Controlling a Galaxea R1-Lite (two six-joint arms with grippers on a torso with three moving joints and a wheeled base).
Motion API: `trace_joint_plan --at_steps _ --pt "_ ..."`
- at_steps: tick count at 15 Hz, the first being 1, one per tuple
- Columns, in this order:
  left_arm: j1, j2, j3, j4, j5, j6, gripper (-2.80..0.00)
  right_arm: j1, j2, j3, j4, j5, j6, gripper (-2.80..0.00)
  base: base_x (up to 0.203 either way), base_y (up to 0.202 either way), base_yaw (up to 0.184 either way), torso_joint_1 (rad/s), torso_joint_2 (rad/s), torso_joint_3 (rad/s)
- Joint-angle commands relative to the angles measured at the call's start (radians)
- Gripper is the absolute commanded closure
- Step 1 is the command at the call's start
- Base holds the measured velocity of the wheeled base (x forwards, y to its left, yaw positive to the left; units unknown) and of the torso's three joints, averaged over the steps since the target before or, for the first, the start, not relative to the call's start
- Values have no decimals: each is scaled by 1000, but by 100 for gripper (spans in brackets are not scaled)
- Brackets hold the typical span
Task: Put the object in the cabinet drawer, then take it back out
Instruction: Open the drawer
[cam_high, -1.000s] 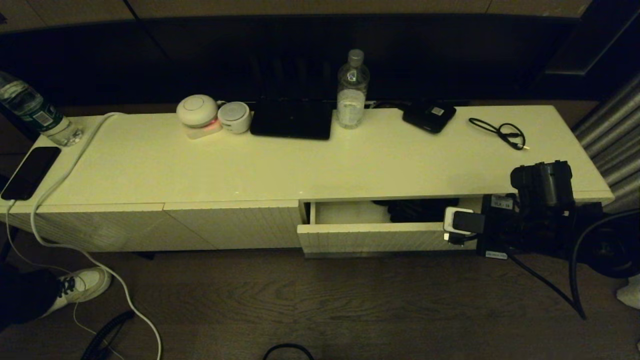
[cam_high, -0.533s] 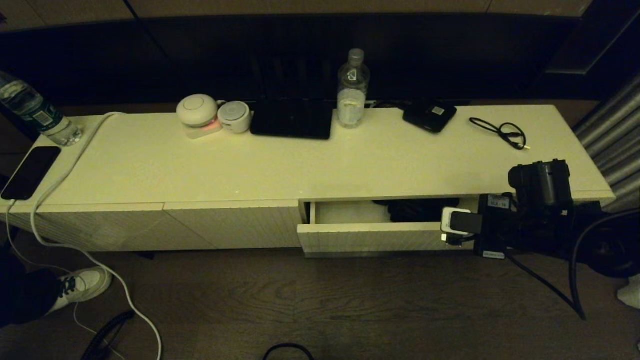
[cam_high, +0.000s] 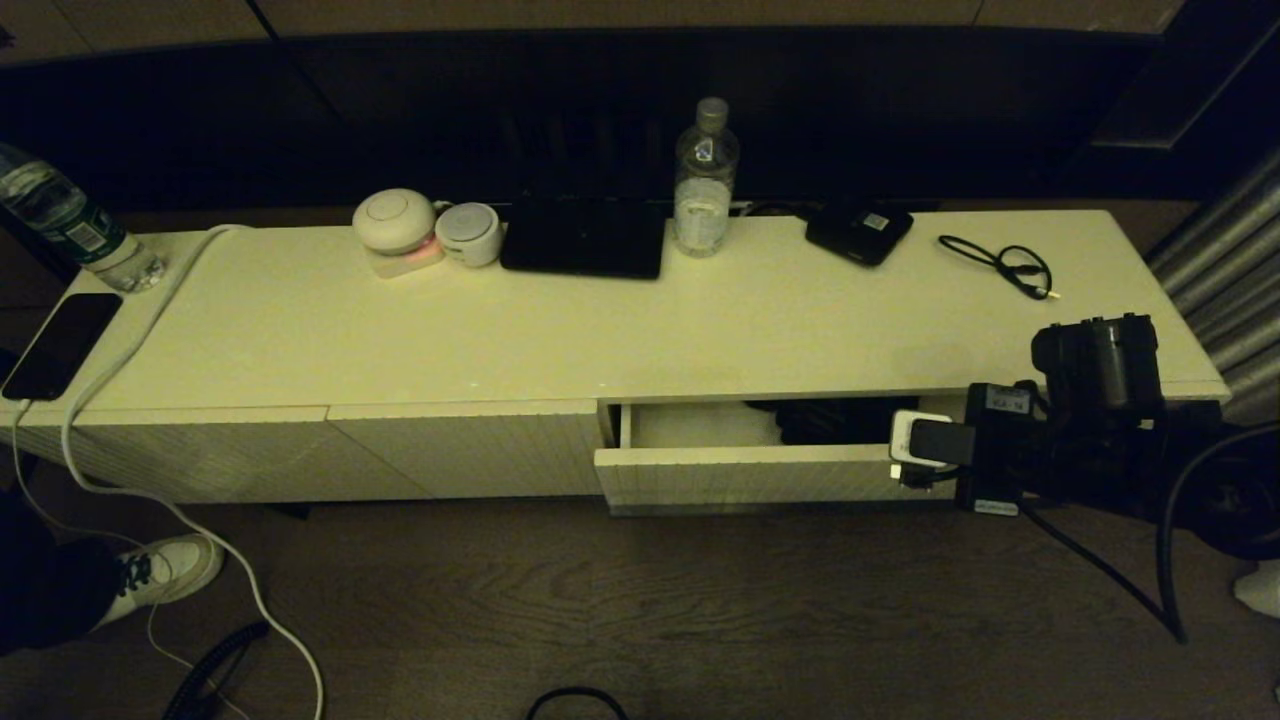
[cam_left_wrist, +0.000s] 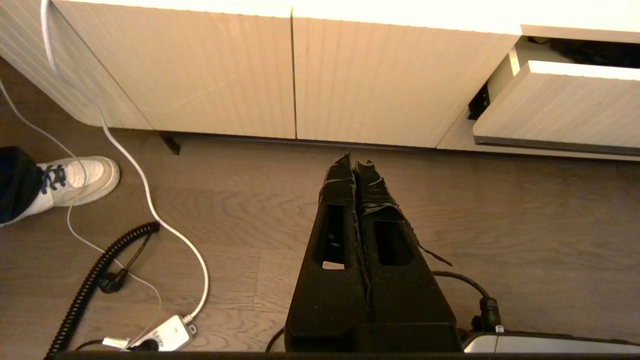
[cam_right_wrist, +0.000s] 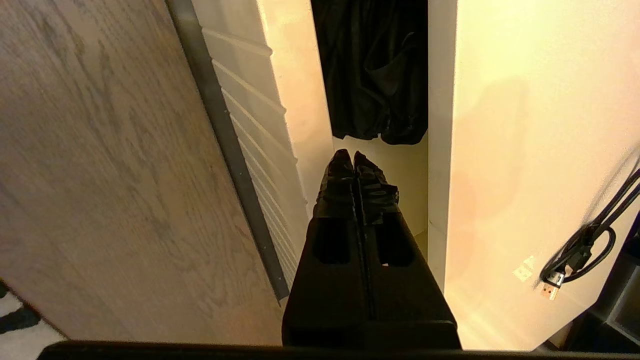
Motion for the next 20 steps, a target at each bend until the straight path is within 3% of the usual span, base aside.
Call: trace_joint_plan --at_steps 1,10,20 --pt "0 -2 0 0 1 -1 0 0 19 -4 -7 0 -9 0 0 0 0 0 0 0" --pt "0 -2 0 0 1 -1 0 -7 85 7 -135 -2 -12 0 0 0 0 0 0 0" --pt "0 -2 0 0 1 -1 0 -11 101 56 -144 -2 -10 0 0 0 0 0 0 0"
